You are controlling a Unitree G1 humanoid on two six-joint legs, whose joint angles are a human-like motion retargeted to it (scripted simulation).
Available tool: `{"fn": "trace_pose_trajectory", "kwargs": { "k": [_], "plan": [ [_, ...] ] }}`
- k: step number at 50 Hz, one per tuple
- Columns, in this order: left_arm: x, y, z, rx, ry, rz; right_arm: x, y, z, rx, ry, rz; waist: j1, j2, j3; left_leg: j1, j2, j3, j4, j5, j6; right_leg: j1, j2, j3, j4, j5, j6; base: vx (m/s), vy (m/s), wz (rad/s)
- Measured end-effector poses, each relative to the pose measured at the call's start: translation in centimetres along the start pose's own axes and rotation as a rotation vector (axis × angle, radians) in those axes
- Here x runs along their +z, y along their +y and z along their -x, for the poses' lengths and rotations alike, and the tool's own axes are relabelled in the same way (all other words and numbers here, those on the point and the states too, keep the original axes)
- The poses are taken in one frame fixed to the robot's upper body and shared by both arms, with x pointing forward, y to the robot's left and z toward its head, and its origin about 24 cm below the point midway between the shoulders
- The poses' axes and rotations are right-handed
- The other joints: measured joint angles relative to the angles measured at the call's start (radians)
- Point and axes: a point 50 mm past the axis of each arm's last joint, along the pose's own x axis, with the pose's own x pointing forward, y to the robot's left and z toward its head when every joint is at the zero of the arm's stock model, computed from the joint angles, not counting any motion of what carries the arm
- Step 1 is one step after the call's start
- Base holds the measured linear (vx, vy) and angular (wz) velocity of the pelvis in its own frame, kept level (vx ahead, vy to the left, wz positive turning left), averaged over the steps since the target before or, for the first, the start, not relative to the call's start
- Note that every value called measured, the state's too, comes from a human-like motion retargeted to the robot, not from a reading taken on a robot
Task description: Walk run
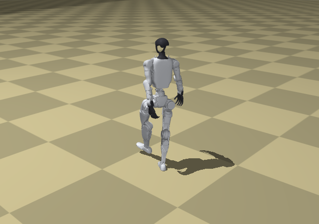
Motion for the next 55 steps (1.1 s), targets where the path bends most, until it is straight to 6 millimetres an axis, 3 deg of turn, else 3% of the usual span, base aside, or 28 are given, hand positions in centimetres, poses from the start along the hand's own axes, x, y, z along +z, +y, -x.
{"fn": "trace_pose_trajectory", "kwargs": {
  "k": [5, 8, 11, 13, 15, 18, 21, 23, 27, 30, 32, 33, 35, 37, 40, 42, 45, 47, 48, 51, 55],
  "plan": [
    [-0.3, -0.9, -0.2, -0.062, 0.009, 0.019, -0.6, 2.7, 0.0, 0.075, 0.016, -0.008, 0.044, -0.054, -0.037, 0.065, 0.010, 0.123, -0.028, 0.123, 0.114, 0.049, -0.016, 0.041, 0.064, 0.086, 0.018, 0.94, -0.10, -0.38],
    [0.8, 0.0, 0.1, -0.048, 0.003, -0.031, -2.8, 6.5, 0.6, 0.168, 0.076, -0.010, 0.029, -0.080, -0.081, 0.106, 0.004, 0.108, -0.013, 0.111, 0.148, 0.064, -0.044, -0.005, 0.136, 0.310, 0.049, 1.07, -0.07, 0.05],
    [4.3, 0.9, 0.4, -0.001, -0.069, -0.075, -6.0, 10.2, 1.9, 0.260, 0.180, -0.013, 0.005, -0.041, -0.087, 0.136, 0.042, 0.024, 0.034, 0.053, 0.147, 0.011, -0.020, 0.019, 0.313, 0.583, 0.043, 0.87, 0.02, 0.79],
    [7.5, 1.0, 0.6, 0.028, -0.157, -0.105, -8.6, 12.3, 3.3, 0.327, 0.266, -0.003, -0.008, -0.013, -0.072, 0.187, 0.051, -0.038, 0.054, 0.015, 0.148, -0.041, -0.028, -0.016, 0.515, 0.657, -0.011, 0.88, -0.04, 1.16],
    [11.7, 0.3, 1.2, 0.038, -0.276, -0.132, -10.8, 13.9, 4.8, 0.406, 0.350, 0.024, -0.002, 0.031, -0.071, 0.220, 0.076, -0.087, 0.049, -0.004, 0.148, -0.109, 0.015, 0.022, 0.610, 0.634, -0.009, 0.74, 0.02, 0.87],
    [18.1, -2.0, 2.6, -0.005, -0.478, -0.202, -13.6, 16.0, 6.9, 0.500, 0.478, 0.061, -0.016, 0.062, -0.066, 0.269, 0.063, -0.162, 0.042, -0.029, 0.142, -0.229, 0.047, 0.127, 0.710, 0.474, 0.020, 0.60, 0.03, 1.19],
    [23.6, -4.7, 5.0, -0.066, -0.688, -0.315, -15.5, 17.7, 8.8, 0.565, 0.552, 0.051, -0.072, 0.089, -0.058, 0.317, 0.031, -0.277, 0.031, -0.042, 0.143, -0.324, 0.030, 0.172, 0.681, 0.322, 0.036, 0.76, -0.03, 1.89],
    [26.6, -6.2, 7.0, -0.097, -0.812, -0.396, -16.3, 18.7, 9.9, 0.609, 0.582, 0.028, -0.119, 0.092, -0.054, 0.348, -0.003, -0.354, 0.027, -0.051, 0.147, -0.368, -0.016, 0.176, 0.588, 0.276, 0.059, 0.68, -0.09, 2.03],
    [30.4, -8.1, 10.3, -0.108, -0.979, -0.554, -16.9, 20.2, 11.1, 0.665, 0.621, -0.033, -0.187, 0.069, -0.036, 0.426, -0.072, -0.478, 0.033, -0.084, 0.148, -0.430, -0.103, 0.216, 0.331, 0.258, 0.089, 0.64, -0.17, 1.67],
    [31.6, -8.4, 11.6, -0.079, -1.031, -0.620, -16.5, 20.5, 11.0, 0.671, 0.618, -0.059, -0.227, 0.043, -0.012, 0.508, -0.117, -0.546, 0.028, -0.106, 0.148, -0.480, -0.125, 0.305, 0.164, 0.211, 0.115, 0.71, -0.24, 1.26],
    [31.4, -8.1, 11.4, -0.051, -1.029, -0.606, -16.1, 20.3, 10.6, 0.664, 0.601, -0.054, -0.235, 0.032, -0.003, 0.565, -0.128, -0.557, 0.019, -0.120, 0.139, -0.509, -0.128, 0.328, 0.062, 0.181, 0.173, 0.68, -0.23, 0.68],
    [31.0, -7.8, 11.0, -0.039, -1.017, -0.587, -15.8, 20.0, 10.3, 0.655, 0.588, -0.048, -0.234, 0.026, -0.001, 0.590, -0.131, -0.556, 0.017, -0.128, 0.133, -0.518, -0.135, 0.325, 0.018, 0.166, 0.240, 0.72, -0.27, 0.36],
    [29.8, -7.0, 9.8, -0.023, -0.966, -0.536, -15.3, 19.4, 9.6, 0.630, 0.563, -0.031, -0.221, 0.025, -0.003, 0.628, -0.130, -0.545, 0.017, -0.133, 0.121, -0.528, -0.162, 0.216, -0.024, 0.155, 0.289, 0.79, -0.33, 0.27],
    [27.6, -6.0, 7.8, -0.021, -0.862, -0.482, -14.9, 18.5, 8.8, 0.587, 0.547, -0.021, -0.243, 0.028, -0.012, 0.649, -0.122, -0.562, 0.042, -0.115, 0.100, -0.524, -0.136, 0.275, 0.008, 0.188, 0.194, 0.75, -0.32, 0.79],
    [22.5, -3.9, 4.5, -0.015, -0.614, -0.410, -14.4, 17.1, 7.8, 0.516, 0.542, -0.033, -0.295, 0.027, -0.036, 0.666, -0.117, -0.602, 0.121, -0.018, 0.047, -0.493, -0.168, 0.169, 0.063, 0.279, 0.158, 0.92, -0.43, 1.37],
    [18.1, -2.2, 2.6, 0.010, -0.400, -0.366, -14.1, 16.3, 7.3, 0.477, 0.540, -0.065, -0.304, 0.042, -0.052, 0.640, -0.094, -0.598, 0.230, 0.153, -0.009, -0.466, -0.134, 0.318, 0.101, 0.276, 0.119, 0.81, -0.39, 1.04],
    [11.5, -0.2, 1.1, 0.074, -0.119, -0.323, -12.9, 14.5, 6.1, 0.443, 0.519, -0.135, -0.279, 0.030, -0.053, 0.535, -0.065, -0.509, 0.508, 0.421, -0.122, -0.389, -0.148, 0.296, 0.106, 0.229, 0.072, 0.82, -0.36, 0.48],
    [8.1, 0.9, 0.8, 0.085, -0.008, -0.308, -11.6, 13.2, 5.0, 0.418, 0.483, -0.160, -0.260, -0.005, -0.064, 0.454, -0.023, -0.383, 0.675, 0.504, -0.131, -0.339, -0.202, 0.146, 0.082, 0.220, 0.070, 0.66, -0.29, 0.37],
    [6.6, 1.2, 0.7, 0.074, 0.035, -0.307, -10.7, 12.5, 4.4, 0.398, 0.458, -0.169, -0.260, -0.015, -0.067, 0.420, 0.003, -0.344, 0.732, 0.511, -0.104, -0.320, -0.189, 0.187, 0.078, 0.200, 0.064, 0.75, -0.33, 0.64],
    [3.0, 1.5, 0.5, 0.028, 0.123, -0.310, -7.8, 10.4, 2.6, 0.307, 0.351, -0.184, -0.241, -0.026, -0.061, 0.313, 0.065, -0.267, 0.835, 0.350, -0.042, -0.255, -0.181, 0.153, 0.053, 0.168, 0.074, 0.70, -0.31, 0.48],
    [0.0, 1.7, 0.5, 0.008, 0.128, -0.307, -3.6, 7.5, 0.8, 0.210, 0.167, -0.170, -0.101, -0.057, -0.044, 0.148, 0.009, -0.278, 0.785, 0.200, -0.085, -0.194, -0.147, 0.158, 0.025, 0.144, 0.065, 0.59, -0.22, -0.76]
  ]
}}
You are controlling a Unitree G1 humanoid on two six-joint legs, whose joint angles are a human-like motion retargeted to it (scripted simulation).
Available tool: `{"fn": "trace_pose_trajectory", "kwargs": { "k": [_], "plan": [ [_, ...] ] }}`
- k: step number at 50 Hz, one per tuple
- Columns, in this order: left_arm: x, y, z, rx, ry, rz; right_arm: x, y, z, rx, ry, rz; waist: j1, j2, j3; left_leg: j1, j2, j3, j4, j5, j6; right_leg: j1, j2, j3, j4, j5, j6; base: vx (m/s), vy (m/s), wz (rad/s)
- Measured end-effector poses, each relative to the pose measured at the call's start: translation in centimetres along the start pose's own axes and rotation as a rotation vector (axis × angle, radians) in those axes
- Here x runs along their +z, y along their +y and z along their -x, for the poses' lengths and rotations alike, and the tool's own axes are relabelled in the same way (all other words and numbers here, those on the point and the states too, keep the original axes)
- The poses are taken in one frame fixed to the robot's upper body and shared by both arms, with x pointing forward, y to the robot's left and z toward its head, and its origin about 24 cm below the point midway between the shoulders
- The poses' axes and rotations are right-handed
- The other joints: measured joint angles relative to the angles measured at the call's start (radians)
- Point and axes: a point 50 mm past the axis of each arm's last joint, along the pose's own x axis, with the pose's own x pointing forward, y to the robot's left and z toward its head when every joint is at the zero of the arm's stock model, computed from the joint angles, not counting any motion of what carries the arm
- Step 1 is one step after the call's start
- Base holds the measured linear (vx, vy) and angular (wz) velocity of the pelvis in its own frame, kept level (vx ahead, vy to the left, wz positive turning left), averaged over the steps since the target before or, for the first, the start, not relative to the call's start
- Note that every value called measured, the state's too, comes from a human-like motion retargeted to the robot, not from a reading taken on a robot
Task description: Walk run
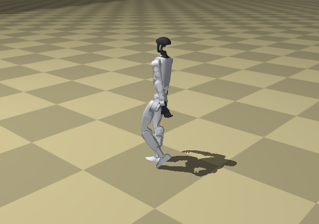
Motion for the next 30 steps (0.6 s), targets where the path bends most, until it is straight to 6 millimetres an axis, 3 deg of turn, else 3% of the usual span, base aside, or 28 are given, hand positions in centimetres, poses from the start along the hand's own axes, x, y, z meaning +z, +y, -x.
{"fn": "trace_pose_trajectory", "kwargs": {
  "k": [3, 6, 9, 12, 15, 18, 21, 23, 25, 27, 30],
  "plan": [
    [-1.3, -0.1, 0.0, 0.015, 0.010, 0.029, 2.8, -1.6, 0.2, -0.041, -0.115, 0.026, 0.064, 0.004, 0.007, -0.070, 0.025, 0.036, -0.185, -0.083, 0.024, 0.044, 0.042, -0.026, -0.013, -0.033, -0.014, 0.57, -0.19, -0.04],
    [-1.9, -0.6, -0.1, 0.013, 0.025, 0.094, 4.8, -3.0, 0.5, -0.086, -0.194, 0.045, 0.100, 0.020, 0.021, -0.099, 0.059, 0.110, -0.435, -0.077, 0.054, 0.094, 0.099, -0.034, -0.018, -0.075, -0.034, 0.58, -0.15, 0.37],
    [-1.8, -1.3, -0.3, -0.016, 0.014, 0.172, 5.7, -3.6, 0.7, -0.114, -0.228, 0.060, 0.115, 0.029, 0.029, -0.123, 0.024, 0.145, -0.680, -0.086, 0.059, 0.148, 0.143, -0.060, -0.024, -0.114, -0.044, 0.71, -0.14, 0.46],
    [-1.1, -2.1, -0.5, -0.063, -0.014, 0.223, 5.3, -3.3, 0.6, -0.106, -0.216, 0.074, 0.108, 0.015, 0.016, -0.131, -0.042, 0.149, -0.860, -0.120, 0.076, 0.189, 0.147, -0.118, -0.023, -0.135, -0.040, 0.81, -0.11, 0.55],
    [0.1, -2.7, -0.6, -0.116, -0.057, 0.249, 3.7, -1.9, 0.3, -0.062, -0.159, 0.096, 0.125, -0.007, -0.001, -0.117, -0.047, 0.167, -0.837, -0.078, 0.158, 0.221, 0.146, -0.093, 0.007, -0.126, -0.039, 0.79, -0.06, -0.04],
    [1.8, -2.6, -0.6, -0.119, -0.127, 0.267, 0.8, 0.5, -0.1, 0.018, -0.060, 0.127, 0.171, -0.027, -0.027, -0.097, -0.031, 0.212, -0.790, -0.042, 0.185, 0.253, 0.127, -0.100, 0.049, -0.023, -0.020, 0.97, -0.02, -0.53],
    [4.0, -1.3, -0.2, -0.043, -0.198, 0.305, -2.8, 3.5, 0.1, 0.103, 0.038, 0.162, 0.182, -0.037, -0.060, -0.063, -0.020, 0.205, -0.749, -0.097, 0.198, 0.252, 0.092, -0.117, 0.145, 0.233, 0.022, 1.08, 0.04, -0.21],
    [6.1, -0.1, 0.2, 0.040, -0.255, 0.314, -5.0, 5.3, 0.5, 0.126, 0.084, 0.156, 0.161, -0.005, -0.061, -0.028, 0.001, 0.163, -0.733, -0.133, 0.205, 0.212, 0.130, -0.041, 0.269, 0.420, 0.033, 0.97, 0.06, 0.42],
    [8.8, 1.0, 1.0, 0.118, -0.337, 0.274, -7.1, 6.4, 1.0, 0.129, 0.125, 0.127, 0.115, 0.050, -0.051, 0.028, 0.009, 0.092, -0.740, -0.162, 0.216, 0.152, 0.155, -0.086, 0.453, 0.520, -0.011, 0.95, 0.10, 1.11],
    [12.2, 2.0, 2.2, 0.160, -0.433, 0.194, -8.7, 6.9, 1.4, 0.127, 0.180, 0.097, 0.088, 0.091, -0.043, 0.065, 0.020, 0.044, -0.744, -0.187, 0.209, 0.075, 0.174, -0.082, 0.593, 0.503, -0.020, 0.68, 0.09, 0.89],
    [18.1, 2.8, 4.9, 0.168, -0.585, 0.027, -10.7, 7.7, 2.1, 0.128, 0.268, 0.043, 0.056, 0.149, -0.021, 0.103, 0.032, -0.031, -0.740, -0.212, 0.200, -0.055, 0.230, 0.001, 0.694, 0.354, 0.009, 0.66, 0.08, 1.12]
  ]
}}
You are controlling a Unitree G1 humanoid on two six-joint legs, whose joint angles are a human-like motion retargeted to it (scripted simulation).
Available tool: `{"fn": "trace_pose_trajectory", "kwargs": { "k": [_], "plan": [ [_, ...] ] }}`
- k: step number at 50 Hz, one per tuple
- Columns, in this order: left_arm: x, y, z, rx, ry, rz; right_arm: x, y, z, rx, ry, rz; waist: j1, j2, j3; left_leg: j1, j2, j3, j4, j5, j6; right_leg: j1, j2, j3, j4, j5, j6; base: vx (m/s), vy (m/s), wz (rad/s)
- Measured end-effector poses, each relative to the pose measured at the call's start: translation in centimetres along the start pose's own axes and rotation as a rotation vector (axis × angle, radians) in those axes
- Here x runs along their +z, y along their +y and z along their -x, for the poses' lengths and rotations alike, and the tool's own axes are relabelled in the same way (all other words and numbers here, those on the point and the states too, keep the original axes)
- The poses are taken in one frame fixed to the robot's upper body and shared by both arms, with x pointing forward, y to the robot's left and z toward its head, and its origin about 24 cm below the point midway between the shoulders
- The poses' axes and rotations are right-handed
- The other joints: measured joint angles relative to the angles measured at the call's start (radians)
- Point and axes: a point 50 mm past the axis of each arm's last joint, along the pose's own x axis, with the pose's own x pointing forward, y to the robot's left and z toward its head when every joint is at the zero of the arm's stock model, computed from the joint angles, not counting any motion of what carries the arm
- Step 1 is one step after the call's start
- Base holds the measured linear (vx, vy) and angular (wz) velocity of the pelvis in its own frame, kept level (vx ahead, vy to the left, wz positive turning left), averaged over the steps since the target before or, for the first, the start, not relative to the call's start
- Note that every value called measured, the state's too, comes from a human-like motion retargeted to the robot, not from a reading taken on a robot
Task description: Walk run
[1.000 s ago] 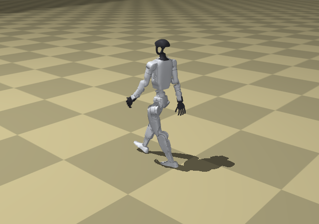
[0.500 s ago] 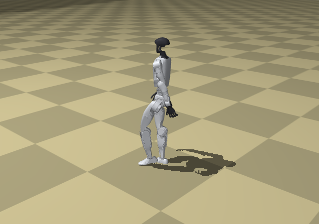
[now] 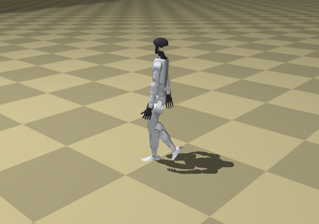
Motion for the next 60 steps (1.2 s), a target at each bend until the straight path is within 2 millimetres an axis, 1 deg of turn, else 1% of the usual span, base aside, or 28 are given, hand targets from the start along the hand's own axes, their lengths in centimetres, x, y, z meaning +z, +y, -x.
{"fn": "trace_pose_trajectory", "kwargs": {
  "k": [3, 5, 8, 11, 14, 15, 17, 20, 21, 22, 23, 26, 28, 30, 32, 33, 35, 37, 40, 42, 45, 48, 50, 52, 55, 57, 58, 60],
  "plan": [
    [6.4, 0.1, -0.2, -0.056, -0.169, -0.154, -1.9, 1.1, 0.1, 0.051, 0.053, -0.051, -0.052, 0.025, 0.027, 0.060, -0.028, -0.086, -0.014, -0.012, 0.000, -0.101, -0.019, 0.018, -0.021, -0.148, -0.007, 0.66, 0.03, 1.68],
    [10.3, 0.1, 0.2, -0.072, -0.277, -0.236, -3.0, 1.8, 0.2, 0.096, 0.096, -0.066, -0.082, 0.018, 0.040, 0.099, -0.059, -0.121, -0.020, -0.022, 0.002, -0.144, -0.066, 0.027, -0.116, -0.216, 0.008, 0.74, -0.04, 1.55],
    [14.7, 0.0, 1.1, -0.067, -0.417, -0.325, -4.3, 2.5, 0.4, 0.147, 0.152, -0.051, -0.121, -0.015, 0.052, 0.160, -0.125, -0.180, -0.020, -0.048, 0.014, -0.181, -0.158, 0.024, -0.333, -0.216, 0.044, 0.60, -0.09, 1.47],
    [17.2, -0.1, 2.0, -0.050, -0.523, -0.373, -4.5, 2.7, 0.4, 0.162, 0.172, -0.009, -0.161, -0.049, 0.072, 0.239, -0.177, -0.234, -0.023, -0.074, 0.021, -0.224, -0.203, 0.058, -0.511, -0.245, 0.075, 0.68, -0.16, 1.33],
    [17.5, -0.1, 2.2, -0.036, -0.559, -0.372, -3.9, 2.3, 0.3, 0.148, 0.161, 0.029, -0.183, -0.066, 0.089, 0.317, -0.197, -0.262, -0.024, -0.094, 0.013, -0.272, -0.199, 0.127, -0.658, -0.292, 0.136, 0.80, -0.22, 0.88],
    [17.1, -0.1, 2.0, -0.033, -0.554, -0.365, -3.5, 2.1, 0.3, 0.140, 0.151, 0.038, -0.186, -0.068, 0.093, 0.342, -0.198, -0.264, -0.026, -0.099, 0.008, -0.284, -0.197, 0.138, -0.701, -0.306, 0.171, 0.82, -0.24, 0.47],
    [15.3, -0.2, 1.4, -0.041, -0.495, -0.346, -2.6, 1.6, 0.2, 0.122, 0.123, 0.040, -0.182, -0.063, 0.095, 0.378, -0.192, -0.257, -0.024, -0.098, -0.007, -0.292, -0.194, 0.121, -0.740, -0.324, 0.186, 0.60, -0.16, 0.43],
    [11.0, -0.3, 0.3, -0.076, -0.324, -0.331, -1.1, 0.5, 0.1, 0.090, 0.087, 0.015, -0.205, -0.056, 0.083, 0.412, -0.188, -0.272, 0.001, -0.056, -0.037, -0.286, -0.177, 0.146, -0.680, -0.307, 0.089, 0.85, -0.26, 0.86],
    [8.9, -0.3, 0.0, -0.087, -0.249, -0.333, -0.8, 0.2, 0.1, 0.081, 0.078, -0.001, -0.226, -0.053, 0.077, 0.421, -0.183, -0.289, 0.023, -0.021, -0.056, -0.276, -0.195, 0.081, -0.661, -0.268, 0.079, 1.08, -0.37, 1.41],
    [6.8, -0.3, -0.1, -0.096, -0.173, -0.335, -0.5, -0.1, 0.0, 0.072, 0.069, -0.018, -0.250, -0.046, 0.071, 0.426, -0.174, -0.304, 0.051, 0.026, -0.078, -0.265, -0.202, 0.060, -0.645, -0.237, 0.069, 0.92, -0.31, 1.86],
    [4.6, -0.3, -0.2, -0.100, -0.097, -0.339, -0.1, -0.4, 0.0, 0.061, 0.058, -0.037, -0.280, -0.034, 0.065, 0.422, -0.156, -0.315, 0.091, 0.094, -0.108, -0.252, -0.190, 0.126, -0.631, -0.220, 0.063, 0.84, -0.29, 1.60],
    [-1.8, -0.7, 0.2, -0.086, 0.122, -0.347, 1.7, -1.8, 0.1, 0.038, 0.019, -0.093, -0.269, -0.019, 0.061, 0.371, -0.122, -0.251, 0.256, 0.374, -0.243, -0.208, -0.190, 0.142, -0.576, -0.260, 0.001, 0.81, -0.28, 0.74],
    [-5.4, -0.6, 1.1, -0.087, 0.246, -0.350, 3.0, -2.9, 0.3, 0.028, -0.012, -0.117, -0.257, -0.041, 0.062, 0.309, -0.101, -0.168, 0.427, 0.492, -0.341, -0.153, -0.238, 0.060, -0.582, -0.278, -0.015, 0.61, -0.17, 0.59],
    [-8.2, -0.5, 2.0, -0.122, 0.336, -0.353, 4.8, -4.0, 0.5, 0.009, -0.058, -0.125, -0.231, -0.079, 0.052, 0.251, -0.082, -0.070, 0.557, 0.561, -0.377, -0.109, -0.259, 0.050, -0.590, -0.303, -0.030, 0.81, -0.30, 0.44],
    [-10.3, -0.5, 2.8, -0.162, 0.399, -0.350, 6.8, -5.1, 0.8, -0.020, -0.117, -0.119, -0.211, -0.100, 0.059, 0.170, -0.043, -0.029, 0.670, 0.447, -0.297, -0.060, -0.244, 0.094, -0.602, -0.328, -0.039, 0.72, -0.29, 0.57],
    [-11.2, -0.4, 3.2, -0.170, 0.420, -0.340, 7.9, -5.7, 1.0, -0.037, -0.150, -0.110, -0.194, -0.109, 0.067, 0.128, -0.026, -0.005, 0.713, 0.385, -0.259, -0.033, -0.256, 0.053, -0.615, -0.329, -0.035, 0.70, -0.27, 0.33],
    [-12.7, -0.3, 3.9, -0.161, 0.440, -0.298, 9.9, -7.1, 1.6, -0.075, -0.218, -0.071, -0.145, -0.127, 0.080, 0.040, -0.023, 0.015, 0.746, 0.288, -0.216, 0.012, -0.252, 0.022, -0.639, -0.332, -0.042, 0.72, -0.25, -0.12],
    [-13.9, -0.1, 4.5, -0.132, 0.444, -0.226, 11.8, -8.6, 2.3, -0.120, -0.285, -0.016, -0.085, -0.132, 0.088, -0.054, -0.033, 0.008, 0.721, 0.199, -0.196, 0.041, -0.230, 0.024, -0.653, -0.343, -0.051, 0.47, -0.17, -0.28],
    [-15.4, -0.1, 5.3, -0.081, 0.464, -0.088, 14.2, -10.9, 3.7, -0.203, -0.375, 0.061, -0.041, -0.119, 0.096, -0.144, -0.014, 0.034, 0.561, 0.120, -0.159, 0.090, -0.194, -0.035, -0.677, -0.371, -0.060, 0.63, -0.17, 0.37],
    [-16.2, -0.5, 5.7, -0.058, 0.476, 0.020, 15.4, -12.4, 4.6, -0.260, -0.418, 0.101, -0.024, -0.107, 0.102, -0.173, 0.020, 0.117, 0.410, 0.112, -0.129, 0.124, -0.161, -0.056, -0.687, -0.399, -0.068, 0.73, -0.16, 0.63],
    [-16.9, -1.3, 6.0, -0.047, 0.477, 0.175, 16.7, -13.9, 5.7, -0.326, -0.461, 0.138, -0.013, -0.084, 0.116, -0.196, 0.043, 0.250, 0.165, 0.108, -0.146, 0.180, -0.099, -0.069, -0.698, -0.440, -0.084, 0.60, -0.14, 0.63],
    [-17.1, -2.4, 5.9, -0.070, 0.463, 0.259, 17.1, -14.5, 6.1, -0.347, -0.472, 0.140, -0.026, -0.081, 0.115, -0.211, -0.026, 0.308, -0.027, 0.052, -0.164, 0.232, -0.068, -0.128, -0.708, -0.464, -0.088, 0.66, -0.12, 0.85],
    [-17.1, -3.1, 5.8, -0.098, 0.459, 0.272, 16.8, -14.2, 5.9, -0.335, -0.461, 0.138, -0.028, -0.090, 0.111, -0.203, -0.055, 0.348, -0.101, 0.026, -0.139, 0.265, -0.060, -0.148, -0.704, -0.461, -0.081, 0.95, -0.09, 0.53],
    [-17.0, -3.6, 5.7, -0.131, 0.462, 0.245, 16.1, -13.4, 5.3, -0.301, -0.436, 0.136, -0.004, -0.105, 0.102, -0.178, -0.056, 0.357, -0.094, 0.042, -0.105, 0.289, -0.062, -0.137, -0.680, -0.430, -0.066, 0.88, -0.09, -0.19],
    [-16.6, -3.9, 5.4, -0.165, 0.449, 0.155, 14.5, -11.2, 3.9, -0.201, -0.388, 0.151, 0.048, -0.138, 0.080, -0.147, -0.055, 0.372, -0.065, 0.087, -0.026, 0.315, -0.092, -0.119, -0.626, -0.307, -0.018, 0.87, -0.08, -0.34],
    [-16.1, -3.6, 5.1, -0.153, 0.422, 0.086, 12.8, -9.2, 2.8, -0.122, -0.336, 0.177, 0.046, -0.140, 0.061, -0.120, -0.064, 0.356, -0.058, 0.110, 0.016, 0.327, -0.106, -0.157, -0.570, -0.128, 0.025, 0.95, -0.06, 0.19],
    [-15.7, -3.3, 4.9, -0.134, 0.409, 0.057, 11.8, -8.2, 2.3, -0.089, -0.305, 0.192, 0.043, -0.139, 0.051, -0.108, -0.056, 0.339, -0.045, 0.089, 0.029, 0.321, -0.110, -0.151, -0.526, -0.020, 0.043, 0.99, -0.02, 0.41],
    [-14.4, -2.6, 4.2, -0.091, 0.369, 0.007, 9.7, -6.5, 1.4, -0.043, -0.239, 0.210, 0.019, -0.114, 0.053, -0.086, -0.024, 0.276, -0.002, 0.047, 0.033, 0.271, -0.070, -0.074, -0.392, 0.161, 0.037, 1.07, 0.02, 0.78]
  ]
}}
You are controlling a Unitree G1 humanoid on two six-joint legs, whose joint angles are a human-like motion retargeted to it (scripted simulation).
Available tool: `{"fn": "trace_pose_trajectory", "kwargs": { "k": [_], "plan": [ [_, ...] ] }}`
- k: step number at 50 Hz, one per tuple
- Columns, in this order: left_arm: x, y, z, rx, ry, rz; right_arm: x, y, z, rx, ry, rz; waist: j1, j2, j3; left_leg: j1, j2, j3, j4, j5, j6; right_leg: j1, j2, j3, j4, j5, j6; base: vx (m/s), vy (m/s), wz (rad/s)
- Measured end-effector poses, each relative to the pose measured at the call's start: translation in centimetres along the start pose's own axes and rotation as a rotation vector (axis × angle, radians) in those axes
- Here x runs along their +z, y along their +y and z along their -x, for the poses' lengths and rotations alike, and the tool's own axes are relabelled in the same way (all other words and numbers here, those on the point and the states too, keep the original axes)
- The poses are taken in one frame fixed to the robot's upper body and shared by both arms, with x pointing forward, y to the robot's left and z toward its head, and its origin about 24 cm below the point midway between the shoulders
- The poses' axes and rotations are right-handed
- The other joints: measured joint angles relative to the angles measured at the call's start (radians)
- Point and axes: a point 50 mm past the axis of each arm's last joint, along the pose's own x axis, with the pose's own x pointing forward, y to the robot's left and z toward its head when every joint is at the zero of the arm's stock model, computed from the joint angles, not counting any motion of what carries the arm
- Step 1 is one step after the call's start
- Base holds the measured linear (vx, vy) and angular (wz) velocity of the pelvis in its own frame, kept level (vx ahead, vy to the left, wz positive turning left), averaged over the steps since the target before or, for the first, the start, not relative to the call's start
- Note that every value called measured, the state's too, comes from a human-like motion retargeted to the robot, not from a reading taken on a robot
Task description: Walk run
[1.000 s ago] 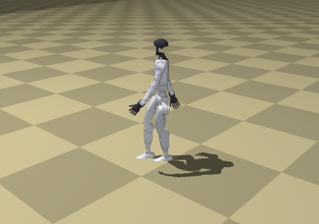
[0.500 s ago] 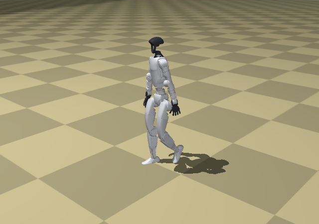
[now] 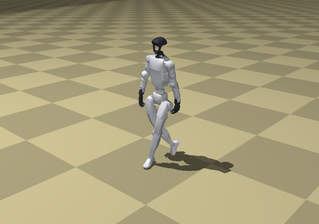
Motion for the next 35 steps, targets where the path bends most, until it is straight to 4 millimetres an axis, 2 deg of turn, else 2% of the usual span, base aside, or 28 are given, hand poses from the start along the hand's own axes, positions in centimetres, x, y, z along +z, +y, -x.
{"fn": "trace_pose_trajectory", "kwargs": {
  "k": [2, 3, 5, 7, 10, 12, 15, 18, 20, 22, 24, 25, 27, 28, 30, 33, 35],
  "plan": [
    [2.1, 0.9, 0.0, 0.035, -0.049, -0.029, -2.3, 1.7, 0.1, 0.039, 0.072, -0.006, -0.014, -0.001, 0.024, 0.062, -0.014, -0.048, 0.033, -0.044, 0.000, -0.079, -0.035, 0.005, 0.293, 0.005, -0.045, 0.77, -0.05, 1.12],
    [3.5, 1.4, 0.0, 0.048, -0.083, -0.041, -3.3, 2.5, 0.2, 0.061, 0.105, -0.012, -0.020, 0.014, 0.029, 0.087, -0.012, -0.080, 0.030, -0.054, 0.000, -0.110, -0.023, 0.019, 0.364, 0.005, -0.053, 0.79, 0.04, 1.19],
    [7.1, 2.1, 0.3, 0.062, -0.172, -0.067, -5.1, 3.8, 0.4, 0.108, 0.163, -0.023, -0.019, 0.090, 0.025, 0.109, 0.035, -0.150, 0.010, -0.055, 0.000, -0.181, 0.072, 0.074, 0.373, -0.031, -0.087, 0.89, 0.15, 1.19],
    [11.4, 2.3, 0.8, 0.055, -0.280, -0.103, -6.7, 5.0, 0.8, 0.144, 0.216, -0.046, -0.024, 0.120, 0.020, 0.126, 0.032, -0.215, 0.014, -0.066, -0.004, -0.274, 0.075, 0.112, 0.422, -0.134, -0.138, 0.70, 0.08, 1.51],
    [17.6, 2.1, 2.3, 0.053, -0.468, -0.183, -8.9, 7.2, 1.3, 0.180, 0.267, -0.089, -0.069, 0.140, 0.012, 0.166, -0.001, -0.347, 0.002, -0.072, 0.000, -0.374, 0.022, 0.104, 0.376, -0.322, -0.154, 0.69, -0.04, 2.18],
    [21.5, 1.8, 3.8, 0.054, -0.599, -0.246, -9.9, 8.6, 1.7, 0.209, 0.294, -0.118, -0.102, 0.127, 0.009, 0.194, -0.032, -0.415, 0.001, -0.079, 0.000, -0.416, -0.031, 0.108, 0.252, -0.367, -0.123, 0.67, -0.16, 2.27],
    [26.5, 1.0, 6.4, 0.046, -0.767, -0.348, -11.0, 10.5, 2.2, 0.263, 0.337, -0.153, -0.140, 0.089, 0.015, 0.246, -0.084, -0.501, 0.006, -0.096, 0.000, -0.463, -0.080, 0.145, 0.032, -0.355, -0.070, 0.76, -0.26, 2.01],
    [29.7, 0.4, 8.8, 0.034, -0.879, -0.442, -11.2, 11.4, 2.4, 0.296, 0.362, -0.169, -0.165, 0.050, 0.040, 0.325, -0.128, -0.562, 0.000, -0.114, 0.000, -0.516, -0.102, 0.238, -0.135, -0.404, -0.009, 0.67, -0.25, 1.55],
    [30.7, 0.4, 9.8, 0.034, -0.926, -0.488, -11.1, 11.2, 2.4, 0.300, 0.365, -0.167, -0.173, 0.032, 0.058, 0.384, -0.149, -0.582, -0.006, -0.125, 0.000, -0.550, -0.111, 0.272, -0.233, -0.449, 0.034, 0.69, -0.22, 0.98],
    [30.7, 0.9, 10.1, 0.053, -0.942, -0.505, -11.1, 10.8, 2.3, 0.285, 0.360, -0.158, -0.181, 0.019, 0.069, 0.440, -0.163, -0.585, -0.011, -0.129, 0.000, -0.564, -0.131, 0.248, -0.316, -0.479, 0.159, 0.81, -0.25, 0.62],
    [29.9, 1.6, 9.6, 0.082, -0.916, -0.499, -11.0, 10.1, 2.2, 0.257, 0.356, -0.150, -0.182, 0.018, 0.064, 0.479, -0.165, -0.573, -0.015, -0.116, -0.005, -0.572, -0.144, 0.183, -0.345, -0.490, 0.192, 0.88, -0.30, 0.48],
    [29.2, 2.0, 9.2, 0.096, -0.887, -0.494, -10.9, 9.7, 2.1, 0.240, 0.356, -0.151, -0.194, 0.019, 0.059, 0.494, -0.164, -0.578, -0.010, -0.107, -0.013, -0.572, -0.134, 0.195, -0.341, -0.493, 0.185, 0.87, -0.32, 0.71],
    [26.9, 2.9, 7.6, 0.117, -0.778, -0.475, -10.8, 8.8, 2.0, 0.201, 0.361, -0.165, -0.210, 0.022, 0.032, 0.506, -0.160, -0.577, 0.012, -0.063, -0.046, -0.574, -0.125, 0.185, -0.284, -0.470, 0.091, 0.76, -0.27, 0.84],
    [25.3, 3.3, 6.6, 0.124, -0.707, -0.462, -10.8, 8.5, 2.0, 0.182, 0.365, -0.179, -0.230, 0.025, 0.021, 0.514, -0.154, -0.588, 0.033, -0.030, -0.067, -0.564, -0.131, 0.146, -0.265, -0.448, 0.074, 0.81, -0.29, 1.42],
    [21.4, 4.0, 4.6, 0.135, -0.539, -0.428, -10.7, 8.0, 1.9, 0.144, 0.367, -0.217, -0.305, 0.041, 0.001, 0.517, -0.126, -0.624, 0.109, 0.082, -0.124, -0.531, -0.097, 0.284, -0.250, -0.369, 0.060, 0.94, -0.40, 1.80],
    [14.7, 4.1, 2.0, 0.140, -0.251, -0.353, -10.1, 7.1, 1.7, 0.104, 0.351, -0.322, -0.294, 0.068, -0.025, 0.454, -0.090, -0.563, 0.296, 0.365, -0.276, -0.484, -0.097, 0.288, -0.199, -0.409, 0.005, 0.97, -0.42, 0.91],
    [10.8, 4.1, 1.2, 0.133, -0.089, -0.289, -9.0, 6.3, 1.4, 0.093, 0.321, -0.392, -0.282, 0.055, -0.034, 0.373, -0.052, -0.465, 0.490, 0.470, -0.383, -0.433, -0.137, 0.212, -0.202, -0.432, -0.020, 0.92, -0.38, 0.53]
  ]
}}
